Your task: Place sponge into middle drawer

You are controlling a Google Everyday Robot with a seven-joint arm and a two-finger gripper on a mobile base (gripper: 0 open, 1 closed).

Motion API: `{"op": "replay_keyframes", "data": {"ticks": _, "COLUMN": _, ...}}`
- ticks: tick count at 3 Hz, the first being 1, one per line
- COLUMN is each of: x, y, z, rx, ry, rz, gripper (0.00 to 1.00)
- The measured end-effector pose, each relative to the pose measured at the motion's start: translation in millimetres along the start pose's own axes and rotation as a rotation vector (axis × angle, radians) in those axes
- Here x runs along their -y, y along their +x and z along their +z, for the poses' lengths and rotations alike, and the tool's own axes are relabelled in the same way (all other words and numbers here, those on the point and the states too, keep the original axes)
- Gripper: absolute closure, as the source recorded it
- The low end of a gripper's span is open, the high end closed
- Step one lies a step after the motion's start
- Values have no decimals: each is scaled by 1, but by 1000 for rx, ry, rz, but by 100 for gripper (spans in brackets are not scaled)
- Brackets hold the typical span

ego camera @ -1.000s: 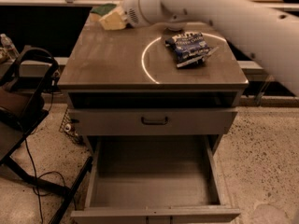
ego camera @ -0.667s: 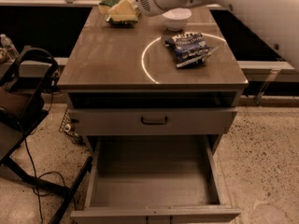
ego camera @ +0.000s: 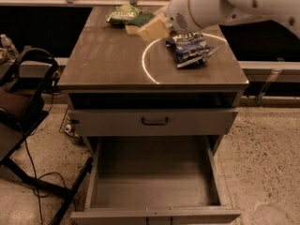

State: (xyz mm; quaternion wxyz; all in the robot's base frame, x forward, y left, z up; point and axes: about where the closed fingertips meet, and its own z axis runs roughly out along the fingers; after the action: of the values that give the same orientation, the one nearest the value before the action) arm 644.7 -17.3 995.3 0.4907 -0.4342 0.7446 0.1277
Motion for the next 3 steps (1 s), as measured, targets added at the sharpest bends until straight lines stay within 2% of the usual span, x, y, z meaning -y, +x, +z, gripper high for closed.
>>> {"op": "replay_keyframes", "data": {"ticks": 1, "x": -32, "y": 76, "z": -31, "rx": -31, "ry": -32, "rz": 50, "gripper": 100}}
{"op": "replay_keyframes", "data": {"ticks": 2, "x": -58, "y": 132, "z": -39, "rx": -54, "ry": -70, "rz": 102, "gripper": 100}}
{"op": "replay_keyframes", "data": {"ticks": 3, "x": -60, "y": 133, "z": -38, "rx": -63, "ry": -69, "rz": 98, "gripper": 100}}
